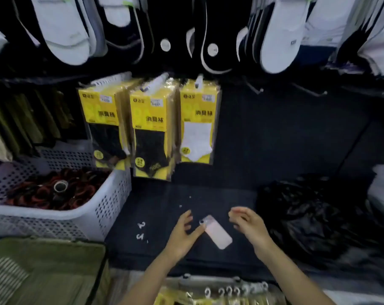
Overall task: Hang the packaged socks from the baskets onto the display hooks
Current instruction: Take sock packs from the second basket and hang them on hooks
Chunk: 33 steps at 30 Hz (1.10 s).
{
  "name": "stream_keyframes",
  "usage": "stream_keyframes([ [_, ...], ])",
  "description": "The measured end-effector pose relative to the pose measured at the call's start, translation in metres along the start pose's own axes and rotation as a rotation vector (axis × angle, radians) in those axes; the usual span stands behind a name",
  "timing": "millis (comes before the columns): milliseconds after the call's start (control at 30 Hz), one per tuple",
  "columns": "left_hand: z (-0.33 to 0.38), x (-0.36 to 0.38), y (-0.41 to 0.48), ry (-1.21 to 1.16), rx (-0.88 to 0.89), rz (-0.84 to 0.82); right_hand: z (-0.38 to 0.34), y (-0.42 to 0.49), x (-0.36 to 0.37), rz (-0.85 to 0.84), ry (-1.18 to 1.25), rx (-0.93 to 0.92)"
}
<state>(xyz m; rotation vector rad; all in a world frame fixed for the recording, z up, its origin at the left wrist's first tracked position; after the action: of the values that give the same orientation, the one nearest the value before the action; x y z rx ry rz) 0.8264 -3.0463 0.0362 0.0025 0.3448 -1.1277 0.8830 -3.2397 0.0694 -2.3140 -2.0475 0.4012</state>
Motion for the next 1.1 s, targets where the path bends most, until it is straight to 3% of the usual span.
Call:
stream_keyframes([
  [100, -0.066, 0.018, -0.04, 0.053, -0.121, -0.081, 0.074, -0.039, -0.024, -0.116, -0.2, 0.072],
  [200, -0.101, 0.032, -0.073, 0.15, -0.131, -0.161, 0.116, -0.066, -0.055, -0.089, -0.287, 0.099],
  [333, -0.132, 0.035, -0.1, 0.272, -0.084, -0.115, 0.137, -0.083, -0.067, -0.052, -0.352, 0.078],
  [467, -0.171, 0.04, -0.125, 0.342, -0.185, -0.121, 0.148, -0.089, -0.058, -0.076, -0.488, 0.03],
  [667, -0.184, 0.04, -0.13, 0.199, -0.169, -0.066, 0.19, -0.115, -0.019, -0.252, -0.428, 0.191],
  [800, -0.185, 0.036, -0.13, 0.206, -0.178, -0.018, 0.2, -0.119, -0.017, -0.198, -0.397, 0.203],
  [900, -0.178, 0.036, -0.129, 0.182, -0.238, 0.019, 0.185, -0.11, -0.022, -0.139, -0.214, 0.195],
  [1000, -0.156, 0.039, -0.13, 0.045, -0.35, -0.014, 0.155, -0.101, -0.026, -0.108, -0.055, 0.189],
  [1100, -0.117, 0.031, -0.118, -0.08, -0.326, 0.023, 0.126, -0.093, -0.028, -0.065, 0.068, 0.188],
])
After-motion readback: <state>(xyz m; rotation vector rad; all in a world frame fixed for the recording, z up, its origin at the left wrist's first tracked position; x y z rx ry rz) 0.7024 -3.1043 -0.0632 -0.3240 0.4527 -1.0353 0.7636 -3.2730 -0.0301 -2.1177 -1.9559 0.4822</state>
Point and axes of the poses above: each hand's wrist, its own y-axis towards the middle knuckle, its own x-axis out of the palm, z = x × y, the point moved 10 cm from there along y, towards the middle knuckle, and after that the axes turned 15 degrees about z, right-handed, at the moved point
